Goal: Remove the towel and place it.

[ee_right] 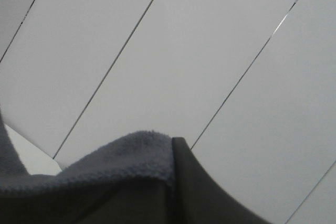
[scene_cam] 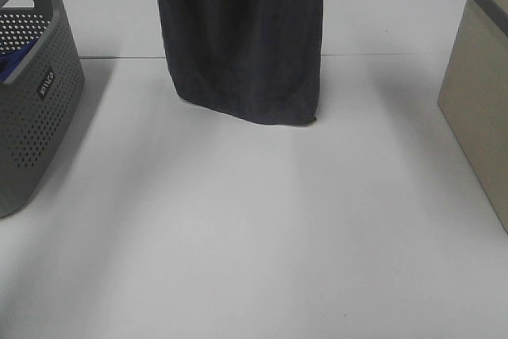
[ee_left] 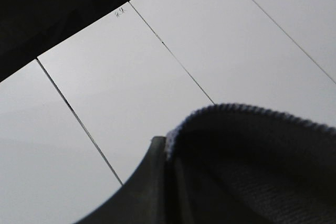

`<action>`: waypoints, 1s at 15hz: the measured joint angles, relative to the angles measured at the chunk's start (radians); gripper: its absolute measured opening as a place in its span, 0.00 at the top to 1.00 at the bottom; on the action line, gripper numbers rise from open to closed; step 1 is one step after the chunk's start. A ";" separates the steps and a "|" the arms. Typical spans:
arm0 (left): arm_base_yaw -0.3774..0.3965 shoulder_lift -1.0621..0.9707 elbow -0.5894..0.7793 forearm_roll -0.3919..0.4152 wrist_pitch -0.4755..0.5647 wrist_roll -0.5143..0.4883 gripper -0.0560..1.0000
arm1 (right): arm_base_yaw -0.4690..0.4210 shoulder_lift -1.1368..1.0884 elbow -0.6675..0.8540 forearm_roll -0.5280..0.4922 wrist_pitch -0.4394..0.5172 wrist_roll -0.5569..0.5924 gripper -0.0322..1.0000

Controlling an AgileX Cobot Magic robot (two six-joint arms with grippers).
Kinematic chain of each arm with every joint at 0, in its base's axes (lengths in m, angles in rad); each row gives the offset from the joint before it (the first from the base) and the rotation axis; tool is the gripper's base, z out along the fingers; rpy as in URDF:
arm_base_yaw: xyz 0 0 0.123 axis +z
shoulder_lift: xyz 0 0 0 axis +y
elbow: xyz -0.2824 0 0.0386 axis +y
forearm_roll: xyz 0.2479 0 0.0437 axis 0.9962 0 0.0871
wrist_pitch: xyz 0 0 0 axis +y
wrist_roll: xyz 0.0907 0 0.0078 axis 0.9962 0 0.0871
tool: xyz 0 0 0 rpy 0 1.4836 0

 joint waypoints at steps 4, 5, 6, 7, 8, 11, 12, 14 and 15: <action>0.041 0.125 -0.123 -0.009 -0.078 -0.001 0.95 | -0.081 0.120 -0.132 0.049 -0.108 0.025 0.96; 0.046 0.175 -0.197 -0.013 -0.079 -0.001 0.95 | -0.091 0.151 -0.168 0.068 -0.149 0.025 0.96; 0.046 0.231 -0.292 -0.014 -0.074 -0.001 0.95 | -0.102 0.184 -0.199 0.086 -0.189 0.028 0.96; 0.046 0.287 -0.382 -0.015 -0.052 -0.001 0.95 | -0.114 0.209 -0.225 0.114 -0.229 0.029 0.96; 0.046 0.342 -0.469 -0.017 -0.025 -0.001 0.95 | -0.130 0.228 -0.239 0.138 -0.263 0.029 0.96; 0.046 0.430 -0.631 -0.025 0.020 -0.001 0.95 | -0.172 0.240 -0.247 0.191 -0.284 0.030 0.96; 0.046 0.442 -0.654 -0.036 0.037 -0.001 0.95 | -0.189 0.240 -0.247 0.203 -0.290 0.060 0.96; 0.046 0.442 -0.655 -0.036 0.064 -0.001 0.95 | -0.189 0.243 -0.247 0.205 -0.289 0.085 0.96; 0.046 0.442 -0.655 -0.036 0.078 -0.001 0.95 | -0.189 0.248 -0.248 0.205 -0.282 0.106 0.96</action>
